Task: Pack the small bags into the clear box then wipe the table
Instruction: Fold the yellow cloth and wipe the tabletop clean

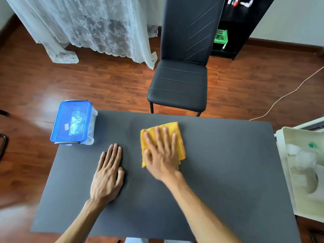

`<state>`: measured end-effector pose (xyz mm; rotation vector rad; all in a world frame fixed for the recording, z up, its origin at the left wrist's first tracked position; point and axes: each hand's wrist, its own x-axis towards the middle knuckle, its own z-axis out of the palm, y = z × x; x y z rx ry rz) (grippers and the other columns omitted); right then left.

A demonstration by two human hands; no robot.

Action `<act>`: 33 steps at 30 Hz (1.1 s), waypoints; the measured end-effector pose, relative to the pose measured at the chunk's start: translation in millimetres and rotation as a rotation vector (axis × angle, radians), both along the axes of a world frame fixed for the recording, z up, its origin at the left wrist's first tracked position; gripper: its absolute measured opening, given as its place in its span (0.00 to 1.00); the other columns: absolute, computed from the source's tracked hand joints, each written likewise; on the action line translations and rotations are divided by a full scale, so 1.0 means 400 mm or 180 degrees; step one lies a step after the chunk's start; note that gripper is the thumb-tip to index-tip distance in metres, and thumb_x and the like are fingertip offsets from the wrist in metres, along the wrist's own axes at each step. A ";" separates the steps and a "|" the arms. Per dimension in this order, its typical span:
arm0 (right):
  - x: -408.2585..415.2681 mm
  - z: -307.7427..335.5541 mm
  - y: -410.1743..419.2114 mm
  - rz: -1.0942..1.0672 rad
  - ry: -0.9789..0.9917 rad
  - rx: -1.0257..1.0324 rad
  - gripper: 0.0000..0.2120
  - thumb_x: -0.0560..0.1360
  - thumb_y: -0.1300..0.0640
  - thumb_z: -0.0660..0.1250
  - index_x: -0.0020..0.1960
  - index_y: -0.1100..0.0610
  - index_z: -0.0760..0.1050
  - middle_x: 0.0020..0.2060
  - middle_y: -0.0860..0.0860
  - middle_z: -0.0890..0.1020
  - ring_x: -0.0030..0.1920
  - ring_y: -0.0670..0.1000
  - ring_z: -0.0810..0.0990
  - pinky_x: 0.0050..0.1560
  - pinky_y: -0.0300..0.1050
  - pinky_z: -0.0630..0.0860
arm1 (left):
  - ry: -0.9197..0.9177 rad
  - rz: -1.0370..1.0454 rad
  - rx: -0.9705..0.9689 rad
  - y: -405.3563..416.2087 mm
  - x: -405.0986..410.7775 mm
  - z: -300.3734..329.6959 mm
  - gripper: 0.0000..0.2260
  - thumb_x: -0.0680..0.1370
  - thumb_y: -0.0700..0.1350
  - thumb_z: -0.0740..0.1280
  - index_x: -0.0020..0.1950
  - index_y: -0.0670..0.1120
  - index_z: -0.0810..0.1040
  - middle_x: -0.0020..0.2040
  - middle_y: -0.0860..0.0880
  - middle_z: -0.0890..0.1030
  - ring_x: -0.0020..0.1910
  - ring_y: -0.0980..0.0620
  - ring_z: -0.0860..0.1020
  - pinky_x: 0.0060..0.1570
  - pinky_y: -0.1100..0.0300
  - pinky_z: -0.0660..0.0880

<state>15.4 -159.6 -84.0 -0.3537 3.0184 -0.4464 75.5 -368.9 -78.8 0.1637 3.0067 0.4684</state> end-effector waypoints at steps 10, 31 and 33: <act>0.158 0.021 0.241 -0.0787 -0.0291 0.0394 0.29 0.79 0.46 0.52 0.80 0.40 0.57 0.82 0.50 0.58 0.82 0.57 0.53 0.76 0.71 0.52 | -0.0027 -0.0776 -0.0143 -0.294 0.086 0.009 0.25 0.82 0.49 0.50 0.79 0.44 0.57 0.80 0.46 0.56 0.79 0.46 0.55 0.76 0.46 0.51; 0.132 0.029 -0.219 -0.0699 -0.0118 0.0169 0.27 0.83 0.47 0.53 0.81 0.44 0.55 0.82 0.50 0.54 0.82 0.60 0.48 0.78 0.68 0.48 | 0.0008 -0.0603 -0.0076 -0.397 0.129 -0.023 0.27 0.81 0.48 0.49 0.80 0.43 0.52 0.81 0.46 0.53 0.80 0.46 0.51 0.77 0.45 0.51; 0.217 -0.006 -0.326 -0.0023 0.0064 -0.0005 0.28 0.82 0.48 0.56 0.81 0.44 0.57 0.82 0.51 0.57 0.82 0.60 0.50 0.77 0.68 0.50 | 0.0022 -0.0611 -0.0073 -0.400 0.132 -0.023 0.27 0.81 0.48 0.49 0.80 0.42 0.52 0.81 0.45 0.53 0.79 0.46 0.51 0.77 0.45 0.51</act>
